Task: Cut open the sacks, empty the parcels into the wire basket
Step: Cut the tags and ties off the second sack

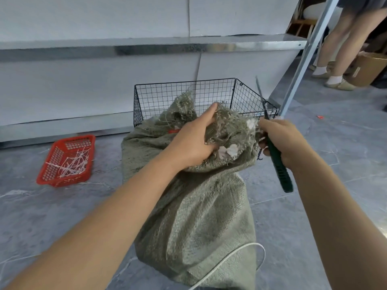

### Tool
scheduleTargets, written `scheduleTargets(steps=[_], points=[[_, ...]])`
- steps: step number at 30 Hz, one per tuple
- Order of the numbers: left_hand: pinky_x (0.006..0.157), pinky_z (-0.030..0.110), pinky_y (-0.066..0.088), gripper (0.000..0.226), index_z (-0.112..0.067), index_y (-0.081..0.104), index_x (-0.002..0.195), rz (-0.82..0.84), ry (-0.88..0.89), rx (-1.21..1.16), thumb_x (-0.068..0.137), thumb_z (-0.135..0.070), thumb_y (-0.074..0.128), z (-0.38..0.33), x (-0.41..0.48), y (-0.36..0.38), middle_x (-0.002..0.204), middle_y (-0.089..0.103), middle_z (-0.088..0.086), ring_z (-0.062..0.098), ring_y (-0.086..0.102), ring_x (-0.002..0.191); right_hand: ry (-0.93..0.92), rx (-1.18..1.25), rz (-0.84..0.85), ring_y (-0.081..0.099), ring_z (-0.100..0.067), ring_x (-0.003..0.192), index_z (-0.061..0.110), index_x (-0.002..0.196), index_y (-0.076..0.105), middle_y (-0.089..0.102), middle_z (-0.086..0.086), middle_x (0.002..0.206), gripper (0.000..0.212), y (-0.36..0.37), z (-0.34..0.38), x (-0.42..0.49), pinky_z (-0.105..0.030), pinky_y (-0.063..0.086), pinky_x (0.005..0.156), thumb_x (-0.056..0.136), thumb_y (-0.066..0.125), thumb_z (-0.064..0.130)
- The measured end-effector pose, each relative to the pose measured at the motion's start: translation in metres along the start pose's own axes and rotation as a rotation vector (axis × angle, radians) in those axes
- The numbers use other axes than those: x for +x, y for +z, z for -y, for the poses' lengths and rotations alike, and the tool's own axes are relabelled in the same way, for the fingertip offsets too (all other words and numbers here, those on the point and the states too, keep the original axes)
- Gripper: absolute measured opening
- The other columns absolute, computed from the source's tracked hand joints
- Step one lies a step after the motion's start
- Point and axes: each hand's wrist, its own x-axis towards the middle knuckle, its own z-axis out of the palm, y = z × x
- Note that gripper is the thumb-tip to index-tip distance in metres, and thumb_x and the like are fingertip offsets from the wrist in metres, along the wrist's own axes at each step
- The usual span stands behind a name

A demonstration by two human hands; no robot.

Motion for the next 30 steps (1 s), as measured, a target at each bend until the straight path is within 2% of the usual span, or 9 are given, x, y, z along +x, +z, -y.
scheduleTargets(steps=[3,6,10,16,20,23,25,28,30], points=[[0.065,0.014,0.041,0.097,-0.035,-0.006,0.147,-0.007,0.037,0.019,0.085,-0.006,0.063,-0.003,0.000,0.001,0.139,0.044,-0.010,0.000,0.045,0.065,-0.107,-0.154,-0.037,0.038,-0.018,0.051,0.011,0.066,0.051,0.045,-0.003,0.062,0.030,0.000,0.008,-0.006,-0.031,0.034,0.050,0.091,0.053,0.029],[0.048,0.002,0.035,0.096,-0.029,-0.004,0.148,-0.015,0.086,0.101,0.084,-0.002,0.062,-0.011,-0.004,-0.001,0.137,0.049,0.012,-0.007,0.051,0.054,-0.257,-0.158,0.013,0.044,-0.010,0.043,0.014,0.070,0.058,0.049,0.008,0.050,0.035,0.003,0.019,-0.012,-0.023,0.038,0.047,0.083,0.062,0.046],[0.045,0.017,0.039,0.103,-0.030,-0.010,0.147,-0.040,0.129,0.184,0.081,0.002,0.062,-0.016,-0.006,-0.002,0.108,0.055,0.010,0.005,0.042,0.050,-0.238,-0.251,-0.008,0.040,-0.012,0.047,0.004,0.097,0.064,0.046,0.000,0.055,0.015,0.014,0.016,-0.008,-0.023,0.034,0.047,0.090,0.055,0.015],[0.043,0.025,0.037,0.105,-0.020,-0.039,0.135,0.049,0.078,0.382,0.084,0.005,0.050,-0.008,-0.006,0.006,0.060,0.041,-0.004,0.014,0.041,0.045,-0.209,0.159,-0.006,0.037,-0.014,0.050,0.017,0.069,0.052,0.041,0.001,0.058,0.024,0.018,0.009,-0.006,-0.027,0.033,0.048,0.090,0.052,0.006],[0.077,0.031,0.053,0.086,-0.018,-0.006,0.144,0.048,0.116,-0.008,0.087,-0.013,0.059,-0.012,-0.008,0.000,0.095,0.058,-0.003,0.014,0.057,0.072,-0.166,0.374,0.097,0.046,-0.016,0.055,0.015,0.078,0.054,0.048,-0.001,0.064,0.019,0.019,0.002,-0.004,-0.028,0.039,0.053,0.092,0.047,0.003],[0.106,0.049,0.034,0.038,-0.032,0.021,0.112,-0.041,0.151,-0.225,0.088,-0.037,0.050,-0.006,-0.008,-0.003,0.100,0.058,-0.010,0.021,0.051,0.109,-0.150,0.562,0.206,0.059,-0.016,0.058,0.012,0.079,0.055,0.061,-0.002,0.063,0.020,0.015,-0.001,-0.003,-0.028,0.051,0.058,0.093,0.046,0.002],[0.107,0.047,0.032,0.025,-0.035,0.024,0.101,-0.074,0.131,-0.223,0.086,-0.038,0.044,-0.005,-0.006,-0.003,0.087,0.057,-0.018,0.025,0.049,0.111,-0.139,0.571,0.216,0.059,-0.016,0.059,0.013,0.081,0.057,0.061,-0.002,0.065,0.018,0.015,-0.003,0.000,-0.028,0.052,0.059,0.093,0.048,0.003],[0.091,0.006,0.034,0.032,-0.025,0.028,0.104,-0.055,0.130,-0.122,0.090,-0.024,0.057,-0.006,-0.005,-0.011,0.082,0.055,-0.021,0.011,0.049,0.100,-0.138,0.506,0.149,0.048,-0.022,0.064,0.016,0.084,0.057,0.051,-0.005,0.072,0.014,0.014,-0.009,0.007,-0.034,0.042,0.063,0.092,0.050,0.005],[0.080,0.009,0.034,0.036,-0.025,0.031,0.107,0.033,0.105,-0.064,0.087,-0.025,0.060,-0.004,-0.005,-0.020,0.082,0.057,-0.019,0.006,0.050,0.095,-0.135,0.491,0.132,0.046,-0.023,0.065,0.015,0.085,0.057,0.050,-0.006,0.072,0.013,0.013,-0.011,0.009,-0.035,0.040,0.062,0.092,0.050,0.006]])
